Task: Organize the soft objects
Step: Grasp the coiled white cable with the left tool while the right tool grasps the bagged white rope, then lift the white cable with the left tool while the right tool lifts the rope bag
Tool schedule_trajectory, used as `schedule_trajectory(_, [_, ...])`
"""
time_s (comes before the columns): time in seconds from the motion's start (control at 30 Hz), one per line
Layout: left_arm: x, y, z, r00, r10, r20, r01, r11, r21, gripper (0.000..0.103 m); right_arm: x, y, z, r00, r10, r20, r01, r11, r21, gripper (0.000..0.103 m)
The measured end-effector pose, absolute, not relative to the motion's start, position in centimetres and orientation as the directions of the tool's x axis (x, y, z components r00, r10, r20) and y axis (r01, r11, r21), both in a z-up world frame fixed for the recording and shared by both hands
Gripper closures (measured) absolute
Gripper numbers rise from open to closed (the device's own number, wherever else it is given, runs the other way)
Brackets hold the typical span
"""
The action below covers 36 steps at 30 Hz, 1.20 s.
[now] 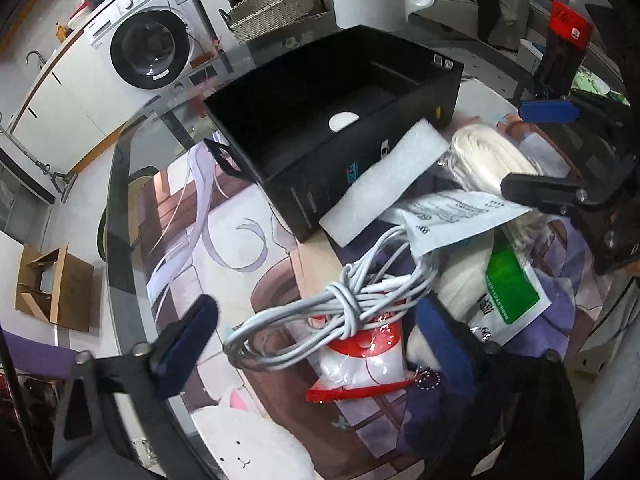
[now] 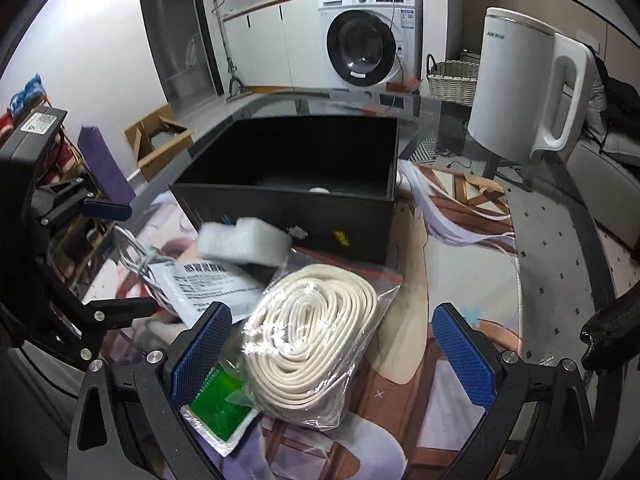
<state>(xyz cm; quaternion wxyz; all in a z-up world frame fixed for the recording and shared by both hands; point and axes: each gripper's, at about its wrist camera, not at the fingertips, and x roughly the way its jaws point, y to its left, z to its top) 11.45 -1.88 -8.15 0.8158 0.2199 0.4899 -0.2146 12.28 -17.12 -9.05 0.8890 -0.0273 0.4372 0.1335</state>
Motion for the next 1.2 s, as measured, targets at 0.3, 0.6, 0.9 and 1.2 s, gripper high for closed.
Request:
schedule_trajectory(0.3, [9.8, -2.8, -7.7, 0.382, -0.179, -0.907, 0.608, 0.787, 0.101, 0.073, 12.3, -16.0, -10.9, 0.508, 0.241, -0.827, -0.323, 0.943, 0.076, 0.025])
schedule_trajectory(0.6, [9.1, -2.6, -8.0, 0.368, -0.171, -0.914, 0.581, 0.81, 0.083, 0.068, 12.0, -16.3, -11.1, 0.485, 0.269, -0.832, -0.353, 0.931, 0.095, 0.047])
schedule_trajectory(0.9, [8.9, -3.1, -8.7, 0.387, -0.127, -0.913, 0.572, 0.81, 0.129, 0.066, 11.7, -16.1, -11.0, 0.486, 0.269, -0.832, -0.371, 0.925, 0.082, 0.06])
schedule_trajectory(1.2, [8.7, -3.0, -8.5, 0.368, -0.146, -0.918, 0.568, 0.817, 0.098, 0.055, 11.5, -15.9, -11.0, 0.48, 0.279, -0.832, -0.388, 0.918, 0.084, 0.063])
